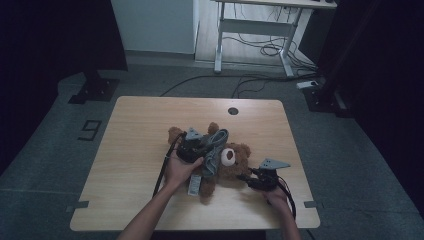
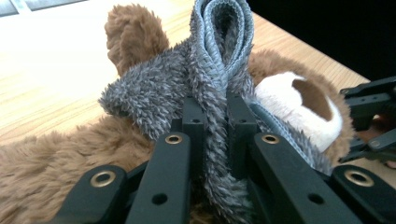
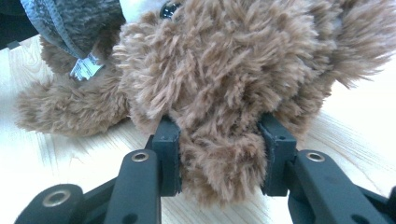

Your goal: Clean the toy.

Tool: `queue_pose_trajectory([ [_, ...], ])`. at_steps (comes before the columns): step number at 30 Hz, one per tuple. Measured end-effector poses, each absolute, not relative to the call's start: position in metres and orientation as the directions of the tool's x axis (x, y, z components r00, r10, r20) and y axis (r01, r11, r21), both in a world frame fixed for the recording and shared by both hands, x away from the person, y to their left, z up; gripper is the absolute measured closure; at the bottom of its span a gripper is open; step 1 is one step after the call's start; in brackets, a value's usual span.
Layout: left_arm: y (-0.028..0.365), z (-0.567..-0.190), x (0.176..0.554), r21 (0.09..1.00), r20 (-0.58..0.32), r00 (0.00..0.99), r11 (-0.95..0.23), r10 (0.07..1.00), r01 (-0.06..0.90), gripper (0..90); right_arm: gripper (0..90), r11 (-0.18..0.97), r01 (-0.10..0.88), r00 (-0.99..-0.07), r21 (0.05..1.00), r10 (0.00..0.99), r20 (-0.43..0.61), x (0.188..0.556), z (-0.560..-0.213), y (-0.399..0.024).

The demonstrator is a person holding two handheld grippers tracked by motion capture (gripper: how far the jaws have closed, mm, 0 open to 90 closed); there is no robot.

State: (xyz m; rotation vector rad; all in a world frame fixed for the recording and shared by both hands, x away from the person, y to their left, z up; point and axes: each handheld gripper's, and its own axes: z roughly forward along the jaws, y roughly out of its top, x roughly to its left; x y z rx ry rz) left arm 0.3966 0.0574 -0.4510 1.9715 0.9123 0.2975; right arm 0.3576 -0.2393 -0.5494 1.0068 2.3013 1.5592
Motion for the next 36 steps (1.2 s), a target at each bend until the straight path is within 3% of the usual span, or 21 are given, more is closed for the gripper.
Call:
queue_pose_trajectory([
  [9, -0.012, -0.421, 0.398, 0.831, -0.098, 0.773, -0.376, 0.627, 0.411, 81.0, 58.9, 0.213, 0.432, -0.75, 0.876, 0.625, 0.217, 0.357, -0.55, -0.24],
  [16, -0.062, -0.443, 0.409, 0.752, -0.067, 0.815, -0.508, 0.575, 0.42, 80.7, 58.9, 0.21, 0.437, -0.748, 0.875, 0.625, 0.224, 0.357, -0.55, -0.241],
  [32, -0.03, -0.447, 0.429, 0.757, -0.109, 0.747, -0.433, 0.655, 0.49, 80.3, 60.5, 0.206, 0.446, -0.74, 0.871, 0.632, 0.229, 0.358, -0.55, -0.24],
  [36, -0.021, -0.445, 0.43, 0.744, -0.08, 0.731, -0.448, 0.678, 0.496, 80.4, 60.8, 0.218, 0.447, -0.743, 0.868, 0.631, 0.224, 0.357, -0.55, -0.239],
])
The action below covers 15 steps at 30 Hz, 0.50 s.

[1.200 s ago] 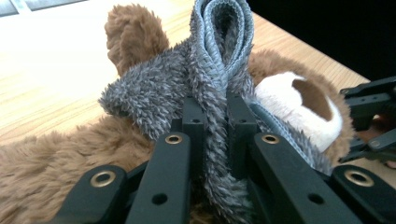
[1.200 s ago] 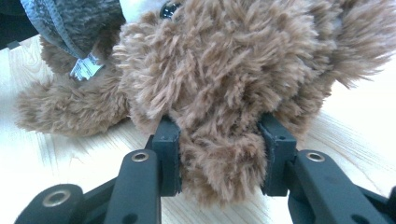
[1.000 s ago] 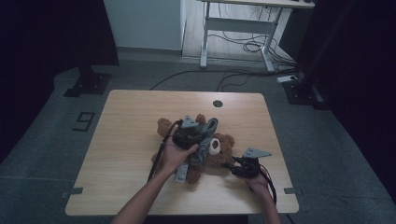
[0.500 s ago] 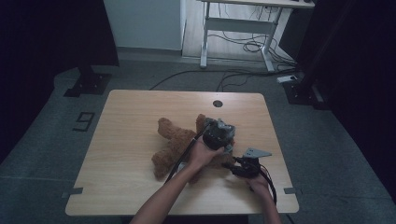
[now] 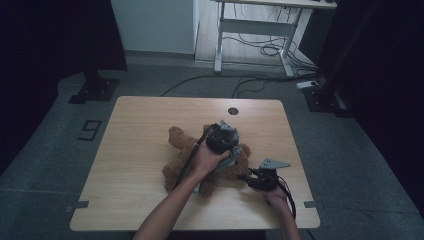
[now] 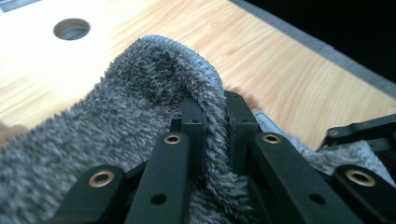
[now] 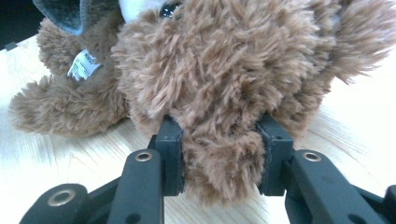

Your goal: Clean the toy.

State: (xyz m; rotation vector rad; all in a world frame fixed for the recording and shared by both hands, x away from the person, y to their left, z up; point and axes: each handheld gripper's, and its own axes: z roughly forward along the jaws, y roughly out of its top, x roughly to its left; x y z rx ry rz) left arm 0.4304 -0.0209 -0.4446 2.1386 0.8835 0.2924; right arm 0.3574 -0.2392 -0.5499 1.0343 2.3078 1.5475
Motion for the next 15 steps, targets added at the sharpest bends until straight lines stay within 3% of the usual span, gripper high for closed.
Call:
queue_pose_trajectory([
  [7, 0.021, -0.451, 0.427, 0.749, -0.107, 0.694, -0.402, 0.712, 0.527, 80.6, 60.8, 0.214, 0.455, -0.739, 0.864, 0.632, 0.233, 0.357, -0.55, -0.24],
  [15, 0.073, -0.439, 0.398, 0.806, -0.077, 0.681, -0.356, 0.728, 0.472, 80.8, 60.8, 0.22, 0.458, -0.736, 0.861, 0.637, 0.228, 0.357, -0.55, -0.239],
])
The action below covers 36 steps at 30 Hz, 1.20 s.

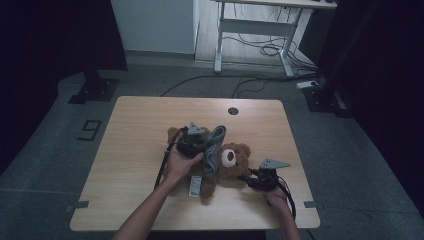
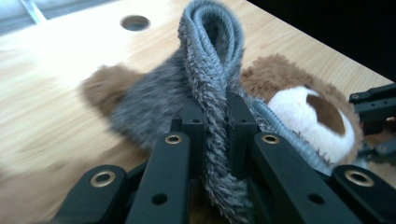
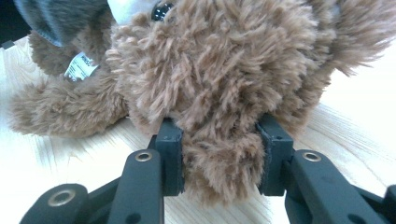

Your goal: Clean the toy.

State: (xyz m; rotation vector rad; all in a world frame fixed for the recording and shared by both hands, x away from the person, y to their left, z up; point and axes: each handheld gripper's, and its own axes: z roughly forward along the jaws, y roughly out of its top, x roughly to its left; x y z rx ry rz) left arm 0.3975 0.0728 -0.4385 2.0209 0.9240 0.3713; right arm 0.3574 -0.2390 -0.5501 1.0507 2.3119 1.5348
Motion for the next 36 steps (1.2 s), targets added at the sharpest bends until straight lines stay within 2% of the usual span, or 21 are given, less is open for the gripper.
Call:
queue_pose_trajectory([
  [7, 0.118, -0.45, 0.387, 0.811, -0.083, 0.639, -0.321, 0.765, 0.489, 81.1, 60.8, 0.216, 0.464, -0.734, 0.859, 0.637, 0.236, 0.357, -0.55, -0.239],
  [14, 0.16, -0.478, 0.386, 0.768, -0.072, 0.572, -0.32, 0.817, 0.555, 81.2, 60.8, 0.21, 0.468, -0.732, 0.859, 0.636, 0.244, 0.358, -0.551, -0.24],
  [18, 0.178, -0.493, 0.387, 0.744, -0.082, 0.536, -0.306, 0.841, 0.594, 81.2, 60.8, 0.204, 0.47, -0.73, 0.859, 0.636, 0.248, 0.358, -0.551, -0.24],
  [23, 0.193, -0.494, 0.39, 0.736, -0.068, 0.498, -0.294, 0.864, 0.61, 81.1, 60.7, 0.203, 0.471, -0.73, 0.859, 0.636, 0.25, 0.358, -0.551, -0.24],
  [29, 0.193, -0.471, 0.39, 0.777, -0.09, 0.49, -0.246, 0.867, 0.579, 81.1, 60.7, 0.201, 0.473, -0.73, 0.858, 0.634, 0.254, 0.359, -0.551, -0.241],
  [36, 0.152, -0.425, 0.386, 0.836, -0.084, 0.592, -0.266, 0.802, 0.479, 81.0, 60.7, 0.202, 0.474, -0.73, 0.857, 0.635, 0.254, 0.358, -0.551, -0.241],
])
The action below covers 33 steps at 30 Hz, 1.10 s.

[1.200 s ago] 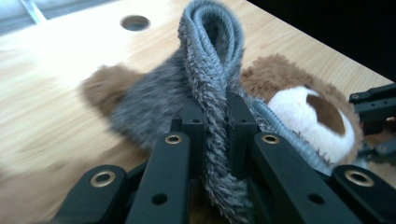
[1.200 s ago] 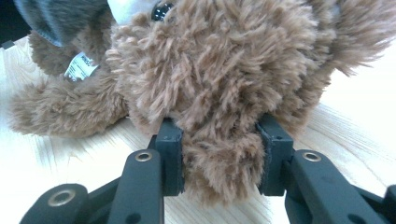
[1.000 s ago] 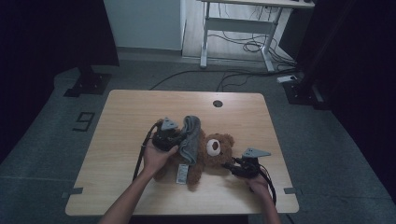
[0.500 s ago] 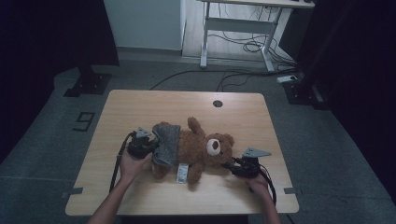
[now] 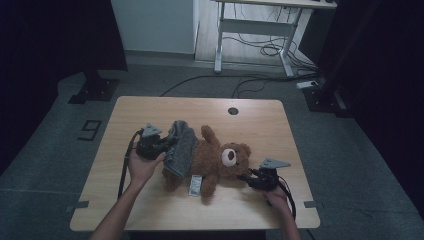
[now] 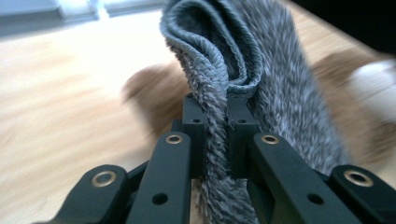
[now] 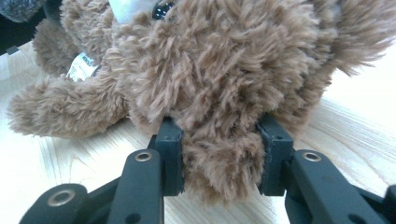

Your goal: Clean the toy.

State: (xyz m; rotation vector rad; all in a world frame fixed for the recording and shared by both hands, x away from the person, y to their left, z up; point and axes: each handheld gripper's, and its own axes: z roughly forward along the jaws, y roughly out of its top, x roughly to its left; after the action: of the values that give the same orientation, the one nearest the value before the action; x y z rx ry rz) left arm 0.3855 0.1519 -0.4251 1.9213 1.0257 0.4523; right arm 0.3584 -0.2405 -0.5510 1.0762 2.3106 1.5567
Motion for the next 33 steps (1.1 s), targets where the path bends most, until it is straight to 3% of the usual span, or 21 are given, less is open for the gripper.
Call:
queue_pose_trajectory([
  [7, 0.083, -0.41, 0.395, 0.842, -0.076, 0.685, -0.322, 0.725, 0.434, 80.9, 60.5, 0.201, 0.473, -0.728, 0.858, 0.638, 0.252, 0.358, -0.551, -0.24],
  [13, 0.049, -0.436, 0.41, 0.798, -0.066, 0.688, -0.376, 0.723, 0.472, 80.3, 60.5, 0.204, 0.467, -0.726, 0.86, 0.643, 0.242, 0.357, -0.551, -0.24],
  [20, 0.081, -0.446, 0.41, 0.806, -0.104, 0.656, -0.323, 0.748, 0.497, 80.6, 60.4, 0.214, 0.459, -0.728, 0.862, 0.646, 0.227, 0.358, -0.551, -0.24],
  [24, 0.108, -0.446, 0.41, 0.785, -0.069, 0.606, -0.331, 0.792, 0.523, 80.7, 60.4, 0.217, 0.462, -0.726, 0.86, 0.649, 0.226, 0.357, -0.551, -0.239],
  [33, 0.17, -0.479, 0.414, 0.744, -0.102, 0.494, -0.264, 0.864, 0.614, 80.8, 60.3, 0.211, 0.465, -0.724, 0.86, 0.65, 0.231, 0.357, -0.551, -0.239],
])
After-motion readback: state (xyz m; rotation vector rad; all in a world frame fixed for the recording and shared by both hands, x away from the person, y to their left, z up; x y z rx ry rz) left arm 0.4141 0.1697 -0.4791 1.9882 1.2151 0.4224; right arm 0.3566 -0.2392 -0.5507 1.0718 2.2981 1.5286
